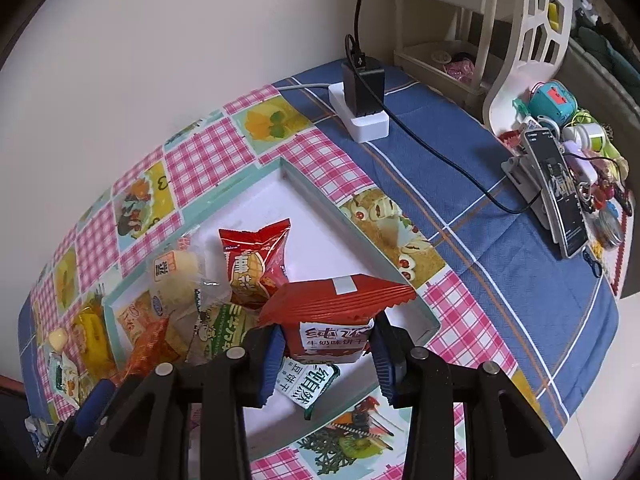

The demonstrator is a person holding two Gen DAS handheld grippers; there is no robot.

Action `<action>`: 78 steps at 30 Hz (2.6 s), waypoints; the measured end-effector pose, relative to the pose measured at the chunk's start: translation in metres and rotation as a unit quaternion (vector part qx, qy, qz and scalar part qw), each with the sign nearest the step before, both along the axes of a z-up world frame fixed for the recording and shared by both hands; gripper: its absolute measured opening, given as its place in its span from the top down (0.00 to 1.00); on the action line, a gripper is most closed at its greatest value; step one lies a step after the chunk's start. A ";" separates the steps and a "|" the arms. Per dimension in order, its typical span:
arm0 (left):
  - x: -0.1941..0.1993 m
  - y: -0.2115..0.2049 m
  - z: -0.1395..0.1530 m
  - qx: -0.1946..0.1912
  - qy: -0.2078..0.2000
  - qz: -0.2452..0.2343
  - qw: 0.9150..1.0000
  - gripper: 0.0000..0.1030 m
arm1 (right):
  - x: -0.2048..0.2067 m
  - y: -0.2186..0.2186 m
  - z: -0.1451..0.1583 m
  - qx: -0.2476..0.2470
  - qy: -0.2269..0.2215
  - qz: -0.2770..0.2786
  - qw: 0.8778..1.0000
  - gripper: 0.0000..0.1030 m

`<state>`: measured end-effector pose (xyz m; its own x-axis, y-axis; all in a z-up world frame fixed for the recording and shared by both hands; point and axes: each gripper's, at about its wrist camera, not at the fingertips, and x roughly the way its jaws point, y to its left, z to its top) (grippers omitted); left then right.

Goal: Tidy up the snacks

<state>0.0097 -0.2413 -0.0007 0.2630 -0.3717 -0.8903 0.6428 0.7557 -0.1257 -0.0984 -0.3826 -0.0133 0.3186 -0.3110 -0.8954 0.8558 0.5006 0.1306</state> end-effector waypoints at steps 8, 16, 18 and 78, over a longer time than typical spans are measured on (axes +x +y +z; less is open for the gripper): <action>0.002 0.005 0.007 -0.005 0.001 0.012 1.000 0.49 | 0.002 0.001 -0.001 0.002 0.000 0.003 1.000 0.56; 0.017 0.021 -0.003 0.017 0.021 0.062 0.998 0.42 | 0.006 0.003 -0.001 0.005 0.011 0.012 1.000 0.37; 0.022 0.025 -0.007 0.031 0.021 0.082 0.996 0.29 | 0.009 0.004 -0.003 0.008 0.016 0.017 1.000 0.33; 0.124 0.272 0.008 0.047 0.009 0.421 0.906 0.00 | 0.129 0.199 0.006 -0.003 -0.019 0.262 0.965 0.00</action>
<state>0.1339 0.0308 0.0071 0.4036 0.0307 -0.9144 -0.1678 0.9850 -0.0410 0.0306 -0.1835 -0.0072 0.4664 -0.1031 -0.8785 0.4792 0.8643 0.1530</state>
